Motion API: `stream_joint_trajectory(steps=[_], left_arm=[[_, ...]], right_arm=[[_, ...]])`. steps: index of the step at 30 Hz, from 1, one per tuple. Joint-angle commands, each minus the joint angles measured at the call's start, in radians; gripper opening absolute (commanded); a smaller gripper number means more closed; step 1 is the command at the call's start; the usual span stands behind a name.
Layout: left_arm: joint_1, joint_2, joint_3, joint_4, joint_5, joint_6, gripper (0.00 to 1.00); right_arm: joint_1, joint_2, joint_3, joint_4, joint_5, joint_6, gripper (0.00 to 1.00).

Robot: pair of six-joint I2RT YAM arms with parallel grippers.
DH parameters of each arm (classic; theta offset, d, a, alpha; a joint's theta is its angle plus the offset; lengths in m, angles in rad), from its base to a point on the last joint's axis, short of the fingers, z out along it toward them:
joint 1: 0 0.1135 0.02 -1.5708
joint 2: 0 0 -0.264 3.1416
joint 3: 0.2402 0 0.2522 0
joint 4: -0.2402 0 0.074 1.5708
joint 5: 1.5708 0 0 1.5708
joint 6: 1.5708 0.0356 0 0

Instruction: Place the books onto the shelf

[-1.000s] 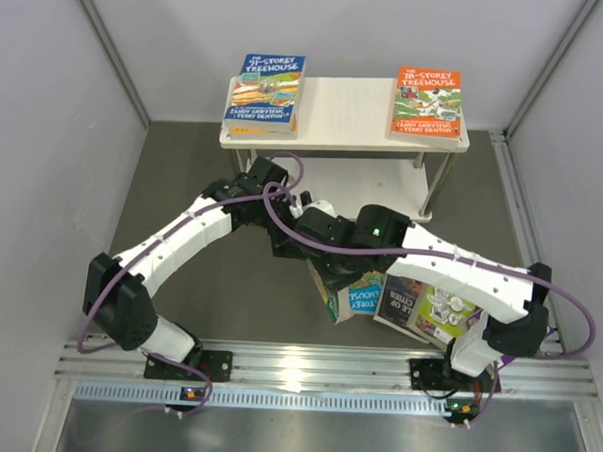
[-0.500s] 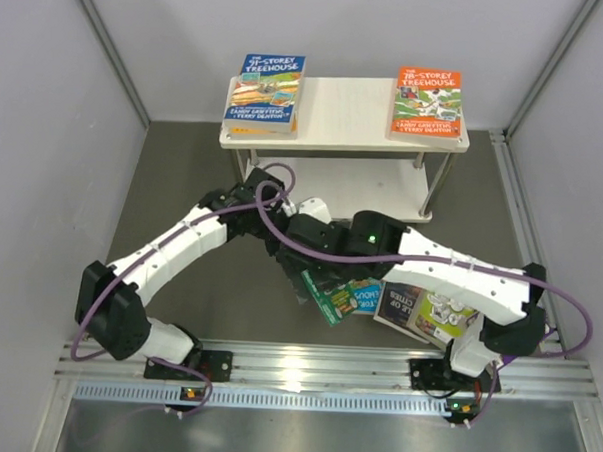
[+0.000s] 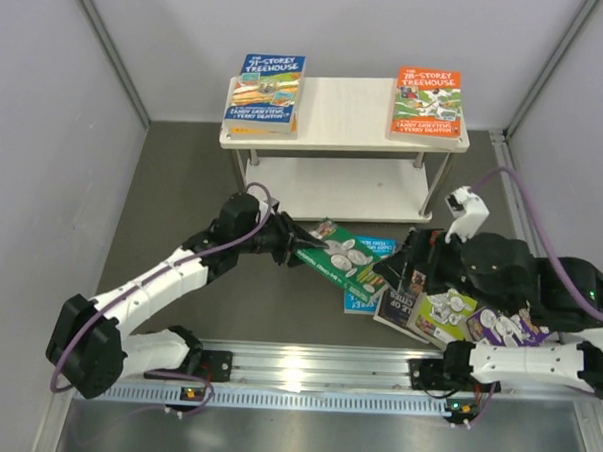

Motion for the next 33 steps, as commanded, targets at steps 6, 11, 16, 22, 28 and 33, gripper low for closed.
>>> stream_joint_trajectory(steps=[6,11,16,22,28,33], left_arm=[[0.005,-0.123,-0.116,0.802,-0.001,-0.428,0.00],[0.005,-0.187,-0.152,0.908,-0.073,-0.537,0.00],[0.008,-0.213,-0.089,0.856,-0.049,-0.485,0.00],[0.008,-0.213,-0.006,0.741,-0.017,-0.396,0.00],[0.008,-0.239,0.068,0.573,-0.013,-0.275,0.00],[0.008,-0.258,0.114,0.442,-0.009,-0.180,0.00]], right_arm=[[0.001,-0.290,-0.273,0.326,0.045,0.153,1.00],[-0.001,-0.363,-0.305,0.502,0.039,0.059,1.00],[0.001,-0.248,-0.161,0.447,0.087,0.056,1.00],[-0.001,-0.140,-0.165,0.455,0.027,0.194,1.00],[-0.001,-0.126,-0.219,0.442,0.028,0.303,1.00],[-0.001,-0.175,-0.225,0.435,0.084,0.313,1.00]])
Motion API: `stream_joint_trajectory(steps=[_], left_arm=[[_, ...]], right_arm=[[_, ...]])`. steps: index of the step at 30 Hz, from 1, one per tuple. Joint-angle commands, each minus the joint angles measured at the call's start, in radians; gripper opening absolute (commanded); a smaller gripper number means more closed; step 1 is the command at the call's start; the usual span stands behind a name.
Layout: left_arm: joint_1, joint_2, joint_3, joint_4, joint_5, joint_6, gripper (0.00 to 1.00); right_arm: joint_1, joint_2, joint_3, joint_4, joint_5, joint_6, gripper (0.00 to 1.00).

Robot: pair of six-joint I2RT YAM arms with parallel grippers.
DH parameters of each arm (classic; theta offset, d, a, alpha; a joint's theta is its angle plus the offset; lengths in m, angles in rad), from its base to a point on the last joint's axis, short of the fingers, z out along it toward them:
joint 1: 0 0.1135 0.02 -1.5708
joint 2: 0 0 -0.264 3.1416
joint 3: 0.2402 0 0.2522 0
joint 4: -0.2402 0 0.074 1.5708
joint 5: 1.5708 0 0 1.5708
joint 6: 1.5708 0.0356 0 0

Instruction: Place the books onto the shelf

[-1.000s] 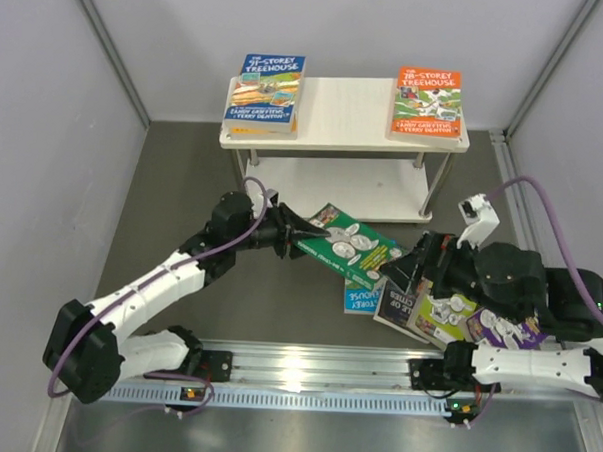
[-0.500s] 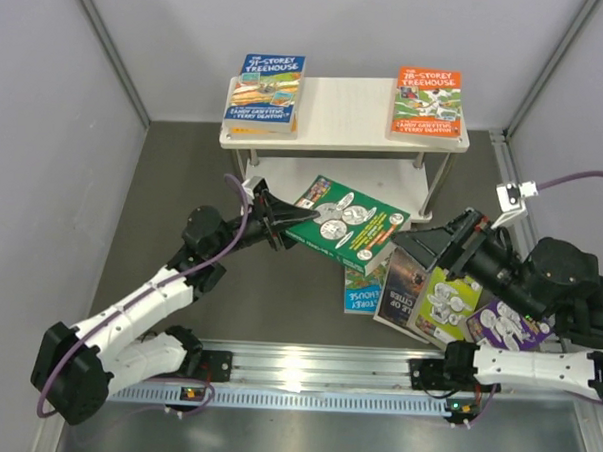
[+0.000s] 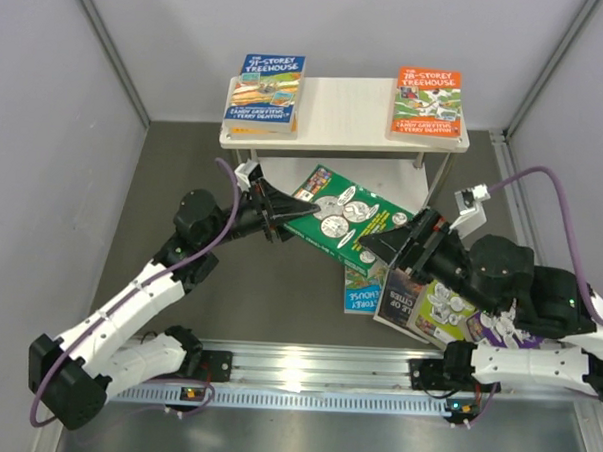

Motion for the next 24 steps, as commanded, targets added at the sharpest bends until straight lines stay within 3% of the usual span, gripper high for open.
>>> stream_joint_trajectory(steps=[1,8,11,17,22,23,24], left_arm=[[-0.005,-0.046,0.098,-0.041,0.021,0.077,0.00],[-0.005,-0.050,0.165,-0.110,0.043,0.192,0.00],[-0.006,-0.044,0.187,-0.134,0.073,0.216,0.00],[-0.008,-0.053,0.198,-0.138,0.088,0.243,0.00],[-0.008,-0.059,0.193,-0.167,0.102,0.267,0.00],[-0.008,-0.066,0.195,-0.187,0.097,0.294,0.00],[-0.006,-0.069,0.205,-0.222,0.091,0.316,0.02]], right_arm=[[0.000,-0.048,0.001,0.020,0.061,0.050,1.00],[0.000,-0.084,-0.027,0.019,0.127,0.098,1.00],[0.000,-0.056,-0.013,0.017,0.136,0.075,0.82],[0.000,0.024,0.048,0.020,0.117,0.024,0.59],[-0.002,0.038,0.064,0.020,0.120,0.015,0.21],[-0.002,0.035,0.065,0.020,0.120,0.014,0.03],[0.000,0.033,0.067,0.017,0.121,0.014,0.00]])
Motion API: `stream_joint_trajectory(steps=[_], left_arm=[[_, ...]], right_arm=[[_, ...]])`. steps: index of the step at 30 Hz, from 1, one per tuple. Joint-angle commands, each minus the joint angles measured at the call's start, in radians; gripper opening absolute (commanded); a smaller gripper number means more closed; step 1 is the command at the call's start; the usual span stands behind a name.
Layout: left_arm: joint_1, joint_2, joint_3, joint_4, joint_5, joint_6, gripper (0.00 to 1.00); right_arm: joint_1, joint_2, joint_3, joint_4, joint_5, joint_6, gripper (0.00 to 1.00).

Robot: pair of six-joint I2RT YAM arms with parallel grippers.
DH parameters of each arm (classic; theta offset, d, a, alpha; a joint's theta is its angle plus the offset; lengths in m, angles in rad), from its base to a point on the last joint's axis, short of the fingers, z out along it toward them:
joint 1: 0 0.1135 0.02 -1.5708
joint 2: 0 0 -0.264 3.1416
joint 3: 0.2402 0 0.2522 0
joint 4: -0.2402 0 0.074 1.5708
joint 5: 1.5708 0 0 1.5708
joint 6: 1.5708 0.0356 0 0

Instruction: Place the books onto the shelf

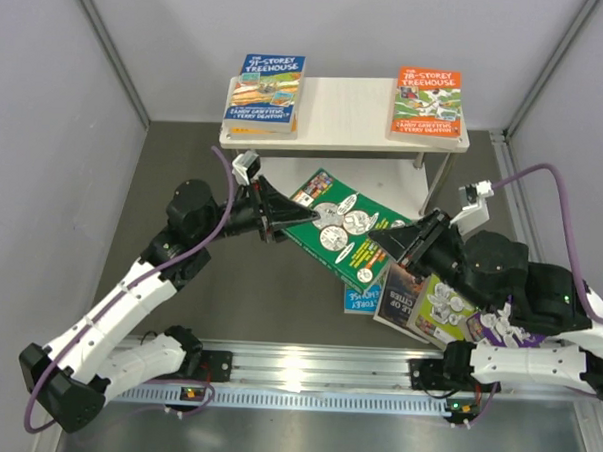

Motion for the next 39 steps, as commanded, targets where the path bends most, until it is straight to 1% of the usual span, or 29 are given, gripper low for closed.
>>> stream_joint_trajectory(steps=[1,2,3,4,5,6,7,8,9,10,13,15,18,19,21,23,24,25,27,28,29,30,32,33,35,36,37,39], left_arm=[[-0.007,-0.047,0.078,-0.007,0.032,0.074,0.12],[-0.005,-0.042,0.094,-0.120,0.031,0.155,0.28],[-0.005,-0.033,0.164,-0.206,0.007,0.216,0.66],[-0.005,-0.024,0.223,-0.311,-0.026,0.381,0.81],[-0.007,-0.012,0.286,-0.564,-0.068,0.472,0.99],[-0.007,0.014,0.411,-0.663,-0.181,0.550,0.99],[-0.007,0.028,0.470,-0.762,-0.234,0.626,0.99],[-0.007,0.049,0.523,-0.886,-0.292,0.749,0.99],[-0.005,0.056,0.600,-0.929,-0.337,0.801,0.99],[-0.007,0.060,0.627,-0.954,-0.398,0.889,0.99],[-0.007,0.057,0.674,-0.987,-0.475,0.991,0.99],[-0.007,0.057,0.674,-0.990,-0.492,1.016,0.99],[-0.010,0.068,0.673,-0.991,-0.482,1.065,0.99],[-0.013,0.068,0.668,-0.990,-0.486,1.102,0.99],[-0.016,0.064,0.648,-0.984,-0.503,1.140,0.99],[-0.024,0.048,0.613,-0.936,-0.512,1.221,0.99],[-0.027,0.041,0.566,-0.919,-0.523,1.247,0.99],[-0.030,0.037,0.544,-0.902,-0.531,1.293,0.99],[-0.044,0.028,0.477,-0.849,-0.547,1.333,0.99],[-0.051,0.022,0.455,-0.826,-0.549,1.362,0.99],[-0.057,0.007,0.406,-0.774,-0.546,1.378,0.99],[-0.060,-0.001,0.382,-0.743,-0.531,1.390,0.99],[-0.077,-0.002,0.326,-0.704,-0.473,1.441,0.99],[-0.091,0.002,0.315,-0.701,-0.462,1.450,0.99],[-0.152,0.022,0.282,-0.694,-0.449,1.482,0.99],[-0.181,0.027,0.266,-0.663,-0.461,1.493,0.99],[-0.241,0.030,0.254,-0.640,-0.484,1.504,0.99],[-0.290,0.039,0.237,-0.603,-0.498,1.510,0.99]], right_arm=[[-0.002,-0.004,0.040,0.012,0.024,-0.017,0.00],[-0.002,-0.010,0.046,0.005,0.024,-0.016,0.00],[-0.002,-0.013,0.052,-0.002,0.026,-0.013,0.00],[-0.003,-0.016,0.060,-0.027,0.035,-0.008,0.00],[-0.002,-0.016,0.076,-0.051,0.041,0.001,0.00],[-0.002,-0.016,0.087,-0.074,0.058,0.025,0.00],[-0.002,-0.015,0.096,-0.123,0.066,0.038,0.00],[0.000,-0.013,0.110,-0.143,0.072,0.049,0.00],[-0.002,-0.013,0.116,-0.163,0.081,0.074,0.00],[-0.003,-0.009,0.119,-0.198,0.095,0.087,0.00],[-0.008,0.008,0.142,-0.234,0.110,0.121,0.00],[-0.012,0.051,0.194,-0.297,0.110,0.134,0.00],[-0.019,0.137,0.291,-0.393,0.089,0.135,0.00],[-0.025,0.172,0.325,-0.422,0.064,0.133,0.00],[-0.040,0.195,0.337,-0.426,0.031,0.131,0.00],[-0.097,0.223,0.330,-0.423,-0.063,0.128,0.00],[-0.132,0.229,0.317,-0.406,-0.110,0.119,0.00],[-0.214,0.235,0.298,-0.389,-0.231,0.107,0.00],[-0.285,0.246,0.219,-0.345,-0.343,0.087,0.00],[-0.340,0.240,0.187,-0.279,-0.441,0.085,0.00],[-0.359,0.237,0.125,-0.250,-0.469,0.087,0.00],[-0.390,0.232,0.097,-0.223,-0.511,0.088,0.00],[-0.416,0.223,0.028,-0.153,-0.545,0.095,0.00],[-0.431,0.222,0.005,-0.133,-0.586,0.104,0.00],[-0.473,0.217,-0.061,-0.069,-0.627,0.124,0.00],[-0.494,0.214,-0.081,-0.052,-0.670,0.134,0.00],[-0.502,0.211,-0.115,-0.033,-0.684,0.142,0.00],[-0.520,0.212,-0.137,0.004,-0.713,0.164,0.00]])
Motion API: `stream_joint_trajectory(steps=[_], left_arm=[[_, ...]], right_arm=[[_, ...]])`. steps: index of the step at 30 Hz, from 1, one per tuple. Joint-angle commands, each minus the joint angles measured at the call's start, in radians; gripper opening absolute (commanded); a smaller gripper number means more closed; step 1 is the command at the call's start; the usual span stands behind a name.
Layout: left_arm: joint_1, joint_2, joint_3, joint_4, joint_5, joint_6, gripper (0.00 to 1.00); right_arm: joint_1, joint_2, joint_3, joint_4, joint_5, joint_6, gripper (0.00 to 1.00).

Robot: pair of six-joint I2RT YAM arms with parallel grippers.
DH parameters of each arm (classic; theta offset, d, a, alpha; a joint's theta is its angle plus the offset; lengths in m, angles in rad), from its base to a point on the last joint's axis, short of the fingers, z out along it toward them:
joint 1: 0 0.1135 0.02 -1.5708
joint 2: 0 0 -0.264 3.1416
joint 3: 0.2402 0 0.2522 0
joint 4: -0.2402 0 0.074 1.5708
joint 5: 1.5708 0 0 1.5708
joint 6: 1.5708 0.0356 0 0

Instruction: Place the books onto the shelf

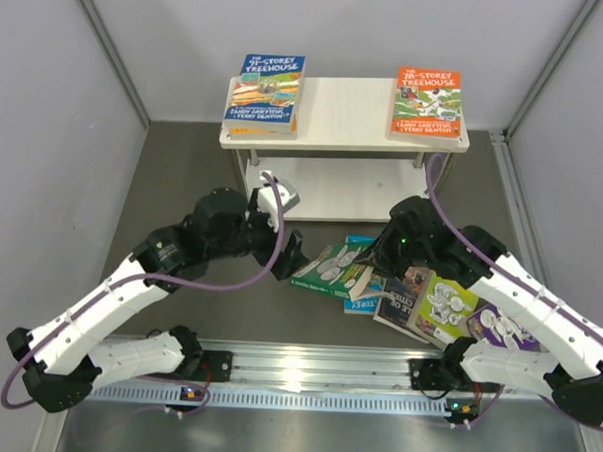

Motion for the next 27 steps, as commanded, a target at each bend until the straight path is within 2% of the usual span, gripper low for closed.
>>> stream_joint_trajectory(steps=[1,6,10,13,18,19,22,27], left_arm=[[-0.104,0.014,-0.017,0.150,-0.001,0.075,0.99],[-0.226,0.043,0.010,0.144,-0.009,0.065,0.99],[-0.379,0.055,0.018,0.092,-0.063,0.061,0.98],[-0.433,0.063,0.010,0.078,-0.090,0.068,0.97],[-0.464,0.081,-0.037,0.106,-0.133,0.087,0.96],[-0.474,0.093,-0.042,0.106,-0.203,0.092,0.96],[-0.490,0.094,-0.060,0.125,-0.299,0.153,0.98],[-0.490,0.124,-0.074,0.167,-0.313,0.207,0.97]], right_arm=[[-0.041,-0.037,-0.018,0.209,-0.134,0.058,0.00],[-0.101,-0.059,-0.081,0.225,-0.175,0.066,0.00],[-0.141,-0.112,-0.148,0.252,-0.203,0.083,0.00],[-0.164,-0.126,-0.159,0.259,-0.223,0.089,0.00],[-0.167,-0.109,-0.141,0.292,-0.307,0.093,0.00],[-0.166,-0.108,-0.125,0.297,-0.322,0.096,0.00],[-0.161,-0.129,-0.104,0.291,-0.359,0.104,0.00],[-0.157,-0.174,-0.104,0.269,-0.414,0.130,0.00]])
